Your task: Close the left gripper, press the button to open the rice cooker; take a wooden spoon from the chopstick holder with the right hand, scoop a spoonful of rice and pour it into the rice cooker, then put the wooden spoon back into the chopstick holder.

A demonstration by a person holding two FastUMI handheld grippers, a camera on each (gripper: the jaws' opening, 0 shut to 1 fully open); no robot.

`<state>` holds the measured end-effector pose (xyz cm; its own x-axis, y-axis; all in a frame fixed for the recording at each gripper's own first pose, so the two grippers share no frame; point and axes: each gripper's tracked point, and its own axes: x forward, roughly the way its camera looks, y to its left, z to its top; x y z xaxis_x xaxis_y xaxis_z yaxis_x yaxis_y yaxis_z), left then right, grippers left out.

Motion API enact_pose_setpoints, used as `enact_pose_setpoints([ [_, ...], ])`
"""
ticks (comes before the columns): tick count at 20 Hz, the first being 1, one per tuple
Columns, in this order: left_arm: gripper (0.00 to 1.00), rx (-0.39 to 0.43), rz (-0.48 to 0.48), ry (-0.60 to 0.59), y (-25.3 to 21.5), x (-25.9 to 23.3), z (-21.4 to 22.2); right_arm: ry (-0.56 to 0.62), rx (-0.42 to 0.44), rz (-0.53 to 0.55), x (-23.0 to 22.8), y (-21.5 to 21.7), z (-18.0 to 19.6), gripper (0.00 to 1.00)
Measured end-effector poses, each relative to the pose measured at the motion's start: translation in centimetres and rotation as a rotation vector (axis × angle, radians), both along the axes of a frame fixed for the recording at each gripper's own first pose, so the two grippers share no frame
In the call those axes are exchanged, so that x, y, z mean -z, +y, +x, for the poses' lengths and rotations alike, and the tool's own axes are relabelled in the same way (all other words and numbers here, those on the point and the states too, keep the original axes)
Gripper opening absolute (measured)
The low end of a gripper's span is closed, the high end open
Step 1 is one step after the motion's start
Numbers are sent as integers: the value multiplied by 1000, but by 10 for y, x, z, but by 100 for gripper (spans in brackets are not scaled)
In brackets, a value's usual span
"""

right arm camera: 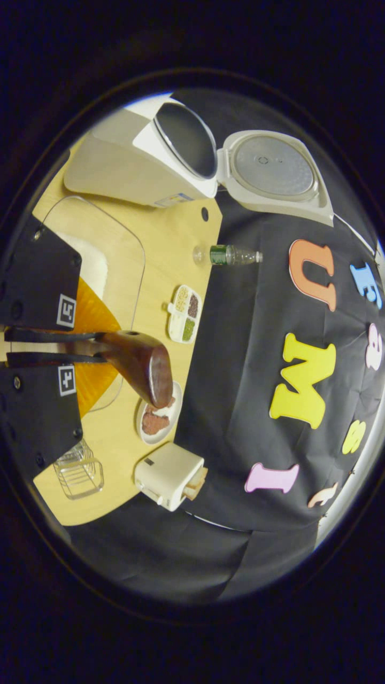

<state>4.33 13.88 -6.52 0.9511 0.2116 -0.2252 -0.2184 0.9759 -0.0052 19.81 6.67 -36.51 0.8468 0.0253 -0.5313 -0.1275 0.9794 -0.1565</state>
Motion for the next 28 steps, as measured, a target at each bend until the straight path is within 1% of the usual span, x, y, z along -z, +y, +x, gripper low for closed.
enact_pose_setpoints([
  [2, 94, -6, 0, 4, 1, 1, -1, 40, -13, 92, 7, 15, -4, 12],
  [4, 94, 2, -2, 8, -1, 1, -2, 64, -25, 158, 7, 26, -7, 12],
  [7, 94, 2, 1, 3, -2, -3, -3, 145, -37, 329, 10, 44, -15, 12],
  [10, 94, -1, -2, 8, -5, -4, -4, 242, 18, 536, 11, 44, -18, 12],
  [15, 94, -7, -16, -11, -20, -10, -4, 345, 161, 833, 9, 16, -19, 12],
  [17, 94, -6, -20, -7, -29, -9, -2, 359, 216, 891, 7, -2, -20, 12],
  [19, 94, 1, -19, -15, -39, -12, -2, 353, 242, 934, 0, -18, -19, 12],
  [24, 94, 26, -15, -27, -66, -13, 3, 345, 320, 1104, -29, -54, -16, 12],
  [26, 94, 38, -17, -34, -75, -14, 6, 328, 335, 1154, -45, -66, -14, 12],
  [28, 94, 48, -21, -41, -82, -14, 8, 310, 328, 1184, -63, -73, -11, 12],
])
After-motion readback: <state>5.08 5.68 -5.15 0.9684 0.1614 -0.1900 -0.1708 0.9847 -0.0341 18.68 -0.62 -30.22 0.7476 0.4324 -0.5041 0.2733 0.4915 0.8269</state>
